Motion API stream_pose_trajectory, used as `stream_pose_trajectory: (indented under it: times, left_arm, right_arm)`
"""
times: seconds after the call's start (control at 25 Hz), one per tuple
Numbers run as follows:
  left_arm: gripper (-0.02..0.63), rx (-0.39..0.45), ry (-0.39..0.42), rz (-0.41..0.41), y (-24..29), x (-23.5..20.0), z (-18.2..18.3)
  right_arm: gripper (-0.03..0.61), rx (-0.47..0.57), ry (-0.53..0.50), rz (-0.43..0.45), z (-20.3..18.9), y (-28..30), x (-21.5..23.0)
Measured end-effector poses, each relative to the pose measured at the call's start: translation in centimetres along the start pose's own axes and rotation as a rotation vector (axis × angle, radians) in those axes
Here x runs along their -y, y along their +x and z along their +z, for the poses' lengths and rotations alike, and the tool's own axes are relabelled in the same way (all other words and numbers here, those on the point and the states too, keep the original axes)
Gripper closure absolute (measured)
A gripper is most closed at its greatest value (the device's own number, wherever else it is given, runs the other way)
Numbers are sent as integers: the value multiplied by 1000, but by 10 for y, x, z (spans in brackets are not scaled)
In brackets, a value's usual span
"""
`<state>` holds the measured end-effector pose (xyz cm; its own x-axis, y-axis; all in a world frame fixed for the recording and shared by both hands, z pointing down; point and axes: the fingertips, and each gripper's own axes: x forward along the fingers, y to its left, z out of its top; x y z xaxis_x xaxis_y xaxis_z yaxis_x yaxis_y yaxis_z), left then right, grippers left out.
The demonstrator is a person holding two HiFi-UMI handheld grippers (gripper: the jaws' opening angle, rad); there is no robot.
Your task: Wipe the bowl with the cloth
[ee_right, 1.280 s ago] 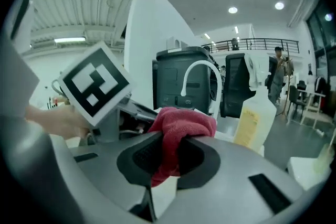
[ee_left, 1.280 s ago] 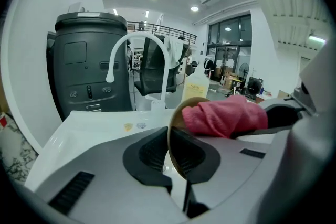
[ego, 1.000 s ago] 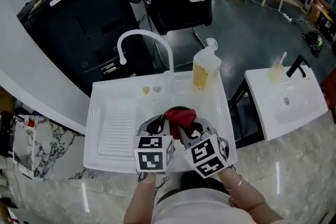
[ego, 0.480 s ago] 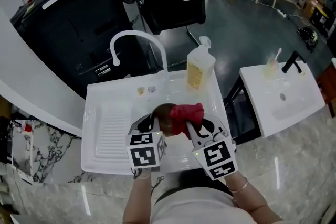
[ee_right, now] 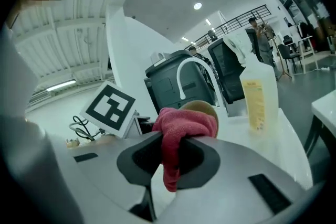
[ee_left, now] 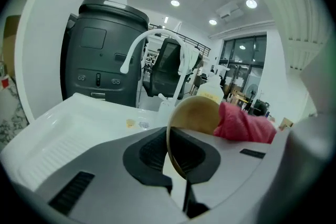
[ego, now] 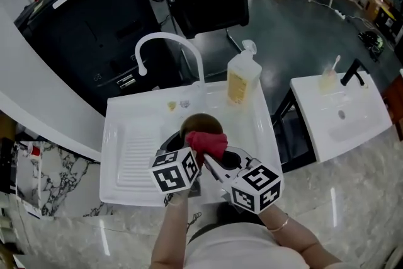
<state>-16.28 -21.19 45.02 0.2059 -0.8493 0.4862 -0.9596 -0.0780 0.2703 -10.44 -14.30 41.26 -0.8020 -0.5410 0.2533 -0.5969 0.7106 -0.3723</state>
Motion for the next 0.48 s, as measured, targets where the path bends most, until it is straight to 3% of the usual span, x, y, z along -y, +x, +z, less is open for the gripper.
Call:
stream_pose_trajectory:
  times: [0.12,0.48]
  left_arm:
    - [586,2,-56,-31,-4,1,-1]
    - [586,-34,-32,-36,-4,4,-15]
  right_arm:
    - [526,-51,-32,-51,-15,6,7]
    - [526,-135,-174,-202,-29,-2,33]
